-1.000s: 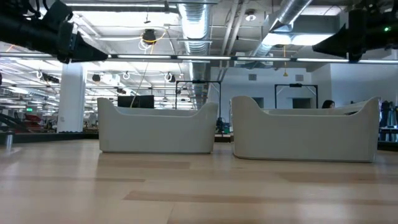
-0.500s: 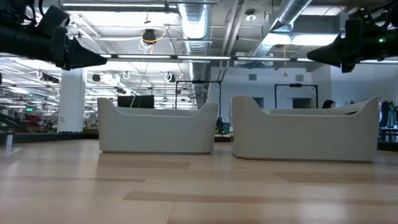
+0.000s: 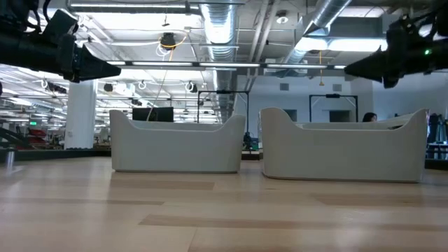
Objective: Sort pens & pencils
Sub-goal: Return to Home Position
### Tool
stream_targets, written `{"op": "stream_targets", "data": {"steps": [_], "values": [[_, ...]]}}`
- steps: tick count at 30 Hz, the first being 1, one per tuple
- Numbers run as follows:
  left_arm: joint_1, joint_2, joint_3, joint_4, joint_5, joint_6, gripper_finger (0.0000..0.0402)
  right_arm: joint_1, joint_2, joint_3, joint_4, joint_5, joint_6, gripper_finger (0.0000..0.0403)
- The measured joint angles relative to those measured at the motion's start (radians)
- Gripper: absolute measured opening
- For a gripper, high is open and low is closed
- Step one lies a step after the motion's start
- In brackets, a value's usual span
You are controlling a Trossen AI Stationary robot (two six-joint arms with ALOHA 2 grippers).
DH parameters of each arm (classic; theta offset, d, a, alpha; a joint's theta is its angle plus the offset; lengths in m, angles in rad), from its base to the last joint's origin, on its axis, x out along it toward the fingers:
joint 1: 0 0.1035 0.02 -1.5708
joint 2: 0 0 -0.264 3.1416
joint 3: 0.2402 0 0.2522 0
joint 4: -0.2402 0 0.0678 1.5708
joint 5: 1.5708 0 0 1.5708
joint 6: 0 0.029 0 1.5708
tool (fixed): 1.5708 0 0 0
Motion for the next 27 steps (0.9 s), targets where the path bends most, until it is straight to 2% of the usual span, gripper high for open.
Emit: {"op": "stream_targets", "data": {"steps": [7,27], "values": [[0.000,0.000,0.000,-0.003,0.000,-0.005,0.0082,-0.002,0.000,-0.127,0.165,0.002,0.007,0.0095],[0.000,0.000,0.000,-0.007,0.007,-0.027,0.0082,-0.002,0.002,-0.127,0.147,0.003,0.045,0.0095]]}}
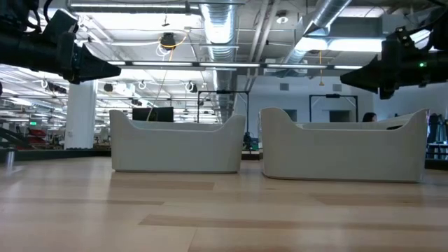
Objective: Sort pens & pencils
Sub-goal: Return to Home Position
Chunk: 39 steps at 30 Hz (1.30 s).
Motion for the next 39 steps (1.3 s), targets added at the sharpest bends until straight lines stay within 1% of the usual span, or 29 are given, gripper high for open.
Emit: {"op": "stream_targets", "data": {"steps": [5,13,19,23,30,37,39], "values": [[0.000,0.000,0.000,0.000,0.001,-0.064,0.0082,0.002,0.000,0.000,0.000,0.000,0.047,0.0095],[0.000,0.014,0.000,-0.002,0.001,-0.003,0.0082,0.002,0.000,0.000,0.000,0.000,0.051,0.0095],[0.000,0.051,-0.001,-0.002,0.004,-0.008,0.0082,0.002,0.000,-0.001,0.000,0.000,0.052,0.0095],[0.000,0.061,-0.001,-0.002,0.043,-0.019,0.0082,0.002,0.000,-0.001,0.000,0.000,0.052,0.0095],[-0.001,0.061,-0.002,0.001,0.176,-0.029,0.0082,0.002,0.000,-0.001,0.000,0.000,0.052,0.0095],[-0.001,0.061,-0.003,0.011,0.189,-0.036,0.0082,0.002,0.000,-0.001,0.000,0.000,0.052,0.0095],[-0.001,0.061,-0.005,0.021,0.210,-0.031,0.0082,0.002,0.000,-0.001,0.000,0.000,0.052,0.0095]]}}
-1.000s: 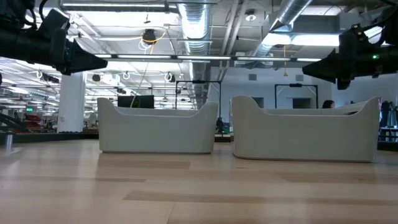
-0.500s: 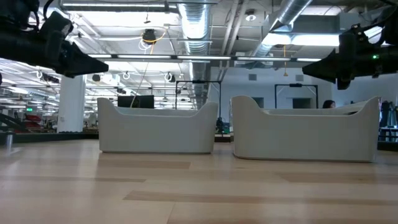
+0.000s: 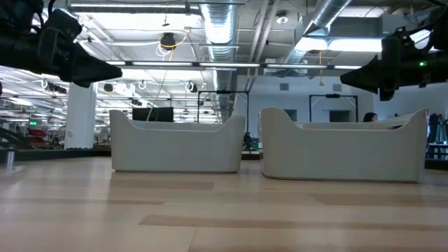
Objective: Sort pens & pencils
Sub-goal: Return to Home Position
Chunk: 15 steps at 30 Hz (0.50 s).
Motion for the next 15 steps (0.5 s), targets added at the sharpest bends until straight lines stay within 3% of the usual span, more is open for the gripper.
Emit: {"op": "stream_targets", "data": {"steps": [6,15], "values": [[0.000,0.000,-0.002,0.049,0.095,0.019,0.0082,0.000,0.000,0.000,0.000,0.000,0.000,0.0095],[0.000,-0.037,0.000,0.077,0.106,0.031,0.0082,0.000,0.000,0.000,0.000,0.000,0.000,0.0095]]}}
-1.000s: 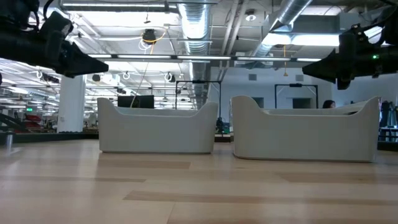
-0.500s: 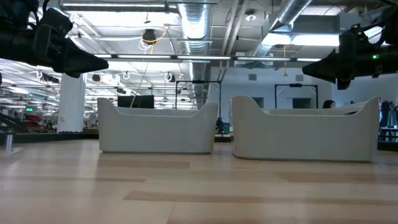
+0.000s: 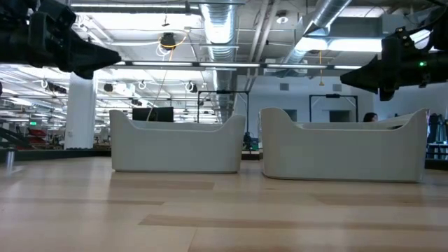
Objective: Sort pens & pencils
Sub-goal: Return to Home Position
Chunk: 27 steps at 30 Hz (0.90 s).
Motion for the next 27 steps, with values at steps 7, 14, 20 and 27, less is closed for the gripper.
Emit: {"op": "stream_targets", "data": {"steps": [7,14,20,27], "values": [[0.000,-0.003,0.008,-0.117,0.000,-0.036,0.0082,0.000,0.000,0.000,0.000,0.000,0.000,0.0095],[0.000,0.005,0.009,-0.127,-0.001,-0.041,0.0082,0.000,0.000,0.000,0.000,0.000,0.000,0.0095],[0.000,0.005,0.009,-0.129,-0.001,-0.041,0.0082,0.000,0.000,0.000,0.000,0.000,0.000,0.0095],[0.000,0.005,0.009,-0.131,-0.002,-0.041,0.0082,0.000,0.000,0.000,0.000,0.000,0.000,0.0095]]}}
